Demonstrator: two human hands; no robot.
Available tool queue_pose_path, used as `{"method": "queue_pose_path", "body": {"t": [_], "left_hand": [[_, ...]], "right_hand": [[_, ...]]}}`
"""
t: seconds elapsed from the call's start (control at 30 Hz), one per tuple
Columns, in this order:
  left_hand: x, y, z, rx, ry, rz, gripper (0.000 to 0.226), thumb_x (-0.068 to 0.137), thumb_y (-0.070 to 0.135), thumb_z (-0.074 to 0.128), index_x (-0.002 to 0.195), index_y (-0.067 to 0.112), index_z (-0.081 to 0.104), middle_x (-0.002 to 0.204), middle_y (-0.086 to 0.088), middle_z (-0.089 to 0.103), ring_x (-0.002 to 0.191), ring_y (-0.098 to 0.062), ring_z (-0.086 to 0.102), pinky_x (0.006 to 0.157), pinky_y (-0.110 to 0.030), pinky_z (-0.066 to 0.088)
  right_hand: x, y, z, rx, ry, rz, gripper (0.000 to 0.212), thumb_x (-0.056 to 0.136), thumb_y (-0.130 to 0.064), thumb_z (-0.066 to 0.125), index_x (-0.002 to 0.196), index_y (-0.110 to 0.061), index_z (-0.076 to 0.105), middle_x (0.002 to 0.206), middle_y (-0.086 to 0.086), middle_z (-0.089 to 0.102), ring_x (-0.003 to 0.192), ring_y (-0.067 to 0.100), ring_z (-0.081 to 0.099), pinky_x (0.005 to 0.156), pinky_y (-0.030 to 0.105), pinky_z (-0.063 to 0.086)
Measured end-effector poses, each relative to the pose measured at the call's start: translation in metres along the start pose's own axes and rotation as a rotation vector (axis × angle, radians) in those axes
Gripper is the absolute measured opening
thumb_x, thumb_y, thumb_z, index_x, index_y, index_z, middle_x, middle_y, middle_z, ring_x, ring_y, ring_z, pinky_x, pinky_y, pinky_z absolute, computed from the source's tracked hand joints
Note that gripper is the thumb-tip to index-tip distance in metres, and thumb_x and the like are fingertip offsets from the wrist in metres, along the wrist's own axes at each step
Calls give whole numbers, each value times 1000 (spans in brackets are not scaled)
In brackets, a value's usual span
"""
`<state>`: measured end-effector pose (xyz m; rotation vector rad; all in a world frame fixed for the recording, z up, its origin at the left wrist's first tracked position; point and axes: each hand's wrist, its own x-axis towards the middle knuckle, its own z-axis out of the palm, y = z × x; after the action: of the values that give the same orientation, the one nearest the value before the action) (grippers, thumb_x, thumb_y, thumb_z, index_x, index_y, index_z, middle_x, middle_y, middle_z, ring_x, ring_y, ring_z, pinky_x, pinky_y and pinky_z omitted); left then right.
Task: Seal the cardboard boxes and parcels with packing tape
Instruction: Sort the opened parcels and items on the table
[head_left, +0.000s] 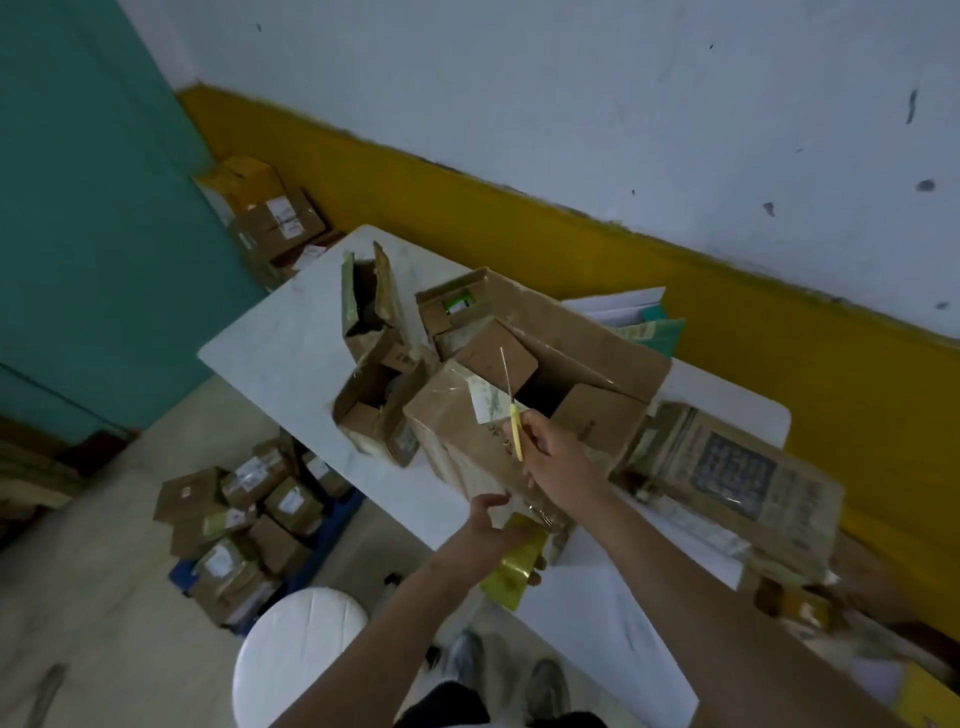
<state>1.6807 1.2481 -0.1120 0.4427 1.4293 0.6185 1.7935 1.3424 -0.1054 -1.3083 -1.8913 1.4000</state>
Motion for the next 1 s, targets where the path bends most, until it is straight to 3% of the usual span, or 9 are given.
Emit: {"method": "queue_pose_path", "body": {"t": [0.1,0.23,0.3,0.37,0.47,0.57,0.67,0.83,1.0], "left_hand": [[-4,2,-3,34,-94,-36,44,101,17,55,137,14,30,81,-22,70,55,-25,69,57,-33,60],[-2,4,-11,216,-201,6,32,102,26,53,128,9,45,88,-19,73,71,-31,72,69,-38,61],[-1,2,-11,232,-206,54,26,103,24,52,120,5,47,85,-21,70,66,-31,70,65,-40,60],[3,-4,-14,250,-218,85,24,104,25,51,118,7,47,81,-22,69,61,-31,69,62,-40,59],[6,-9,-19,259,-231,105,29,103,26,53,123,6,48,82,-20,70,62,-31,68,61,-36,59],[10,-8,-19,254,-252,119,28,103,23,52,125,5,48,79,-20,71,60,-31,68,61,-36,59],[13,-5,-19,249,-253,130,27,104,16,49,125,0,45,73,-21,69,54,-29,66,54,-33,57],[20,-8,-23,287,-257,146,29,104,19,49,127,2,47,78,-23,71,59,-31,67,60,-35,57],[16,-12,-24,289,-249,136,25,103,24,52,122,7,52,80,-19,72,63,-28,68,63,-32,58]], "right_hand": [[1,0,5,-53,22,-39,22,99,-39,51,93,-19,59,75,11,61,64,25,59,56,33,46],[3,0,3,-20,47,-18,17,99,-38,52,94,-23,58,66,7,59,53,14,56,53,32,48],[4,-6,0,-21,33,3,12,100,-36,51,92,-29,56,63,0,57,53,13,55,55,34,50],[5,-12,-8,-20,-25,26,12,100,-38,51,93,-29,54,67,-3,56,60,14,56,60,37,51],[-18,-16,-35,-300,-146,29,28,90,-58,48,102,-34,55,91,-6,65,85,15,64,80,44,55],[-75,-12,-66,-478,-223,83,62,73,-85,48,95,-29,64,86,-1,65,75,15,61,71,40,51],[-122,-2,-81,-499,-369,285,54,81,-74,53,88,-21,63,80,-3,59,62,2,49,57,15,37],[-126,31,-62,-395,-439,396,64,70,-86,53,73,-22,53,70,-4,45,66,11,44,66,27,34],[-103,34,-48,-365,-372,395,67,76,-76,59,82,-9,60,69,-1,45,57,9,39,50,18,30]]}}
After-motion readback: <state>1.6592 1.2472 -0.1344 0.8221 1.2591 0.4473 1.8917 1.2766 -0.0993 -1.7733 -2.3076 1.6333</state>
